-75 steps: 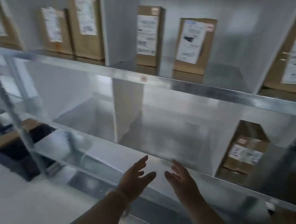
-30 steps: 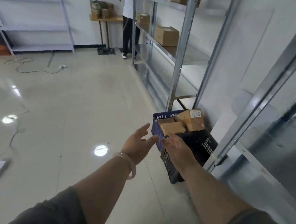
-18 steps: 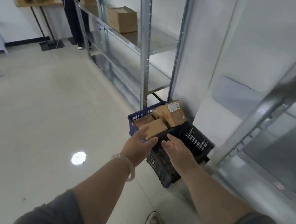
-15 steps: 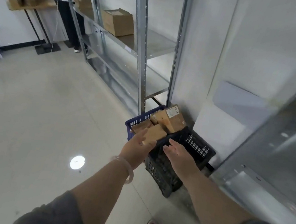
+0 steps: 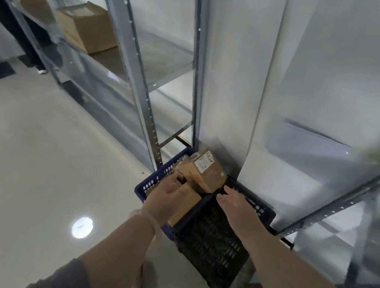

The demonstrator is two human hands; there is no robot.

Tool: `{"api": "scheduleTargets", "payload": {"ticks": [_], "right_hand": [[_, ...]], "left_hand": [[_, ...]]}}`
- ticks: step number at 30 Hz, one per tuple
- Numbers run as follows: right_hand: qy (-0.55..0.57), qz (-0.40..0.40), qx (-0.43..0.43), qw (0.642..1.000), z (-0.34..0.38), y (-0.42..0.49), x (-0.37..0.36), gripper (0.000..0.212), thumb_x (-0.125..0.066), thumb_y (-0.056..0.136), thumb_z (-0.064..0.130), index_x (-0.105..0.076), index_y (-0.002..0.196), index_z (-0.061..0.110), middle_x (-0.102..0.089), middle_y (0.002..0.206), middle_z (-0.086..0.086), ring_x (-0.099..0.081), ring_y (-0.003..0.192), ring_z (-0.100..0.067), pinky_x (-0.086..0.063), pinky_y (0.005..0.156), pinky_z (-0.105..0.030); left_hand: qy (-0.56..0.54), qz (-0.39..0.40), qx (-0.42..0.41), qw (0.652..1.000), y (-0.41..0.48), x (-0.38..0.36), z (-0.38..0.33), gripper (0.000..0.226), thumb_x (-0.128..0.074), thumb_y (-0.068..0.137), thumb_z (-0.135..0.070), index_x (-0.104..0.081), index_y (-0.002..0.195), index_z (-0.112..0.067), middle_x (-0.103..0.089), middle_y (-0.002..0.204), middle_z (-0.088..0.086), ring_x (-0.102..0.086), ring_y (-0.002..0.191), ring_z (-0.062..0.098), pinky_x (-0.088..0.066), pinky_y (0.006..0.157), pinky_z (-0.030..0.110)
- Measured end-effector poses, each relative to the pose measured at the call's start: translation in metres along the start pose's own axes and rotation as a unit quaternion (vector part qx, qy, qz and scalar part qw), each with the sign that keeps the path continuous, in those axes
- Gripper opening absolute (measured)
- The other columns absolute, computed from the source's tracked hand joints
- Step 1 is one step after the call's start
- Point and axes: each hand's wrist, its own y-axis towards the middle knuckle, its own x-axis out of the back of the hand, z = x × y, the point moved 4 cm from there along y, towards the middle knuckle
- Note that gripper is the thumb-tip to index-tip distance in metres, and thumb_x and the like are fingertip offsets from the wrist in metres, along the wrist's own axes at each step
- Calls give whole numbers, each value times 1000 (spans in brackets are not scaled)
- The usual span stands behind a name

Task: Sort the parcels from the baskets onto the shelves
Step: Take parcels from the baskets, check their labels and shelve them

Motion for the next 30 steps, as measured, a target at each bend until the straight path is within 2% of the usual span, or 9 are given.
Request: {"api": "scheduleTargets", "payload": {"ticks": [5,10,12,14,18,21,25,28,30], "right_hand": [[54,-84,-82,992,-26,83,16,60,-49,92,55,-41,144,28,-47,142,5,-46,131,-18,-35,108,-31],[139,-179,-202,953,-28,123,11,53,-48,98,44,-35,147,28,-43,146,2,-40,135,-19,-29,92,-25],[172,-188,-221,941,-27,142,0,53,-49,98,42,-35,148,28,-42,148,0,-40,134,-19,-30,92,-25],[208,-196,-239,928,-24,159,-12,53,-52,98,38,-36,147,27,-43,147,1,-41,133,-19,-32,94,-24],[228,-199,-253,919,-30,199,-33,53,-52,99,30,-35,149,22,-44,147,-3,-44,129,-17,-34,91,-23],[241,-187,-274,912,-57,232,-43,53,-52,99,29,-35,149,21,-44,147,-3,-45,124,-13,-37,84,-17],[262,-189,-306,895,-106,276,-56,55,-53,98,33,-34,149,22,-42,149,-4,-43,131,-17,-35,94,-24],[295,-190,-336,874,-140,312,-83,56,-55,97,34,-37,148,23,-42,149,-3,-42,134,-19,-34,108,-32],[330,-170,-363,855,-154,335,-105,56,-56,96,34,-37,148,23,-41,150,-2,-40,135,-19,-31,113,-35]], "left_hand": [[34,80,-15,996,116,-1,1,19,-51,87,-46,-57,105,-44,-63,101,-12,-59,97,13,-46,98,45],[130,189,-33,973,232,14,3,45,-53,78,-55,-54,122,-47,-60,125,-11,-57,114,19,-44,103,48],[160,232,-80,956,276,19,-2,51,-58,88,-43,-48,138,-38,-54,139,-5,-51,127,20,-39,110,46],[184,231,-87,951,317,18,-4,55,-56,97,-24,-38,149,-22,-43,150,1,-43,136,22,-36,113,42],[143,219,-52,964,367,4,11,47,-39,104,-19,-30,151,-18,-17,161,7,-17,149,22,-20,120,34],[177,220,-32,959,392,-8,28,57,-50,99,-33,-29,152,-24,-32,152,-7,-31,142,15,-29,115,33],[222,276,-66,933,424,-26,64,48,-50,88,-49,-44,136,-47,-52,135,-24,-54,120,6,-47,102,34],[234,284,-84,926,463,-42,86,50,-54,96,-37,-38,144,-39,-40,139,-28,-41,126,-4,-34,104,22],[237,293,-93,922,488,-56,95,46,-53,99,-34,-41,143,-39,-45,138,-27,-43,124,-5,-34,102,14]]}}
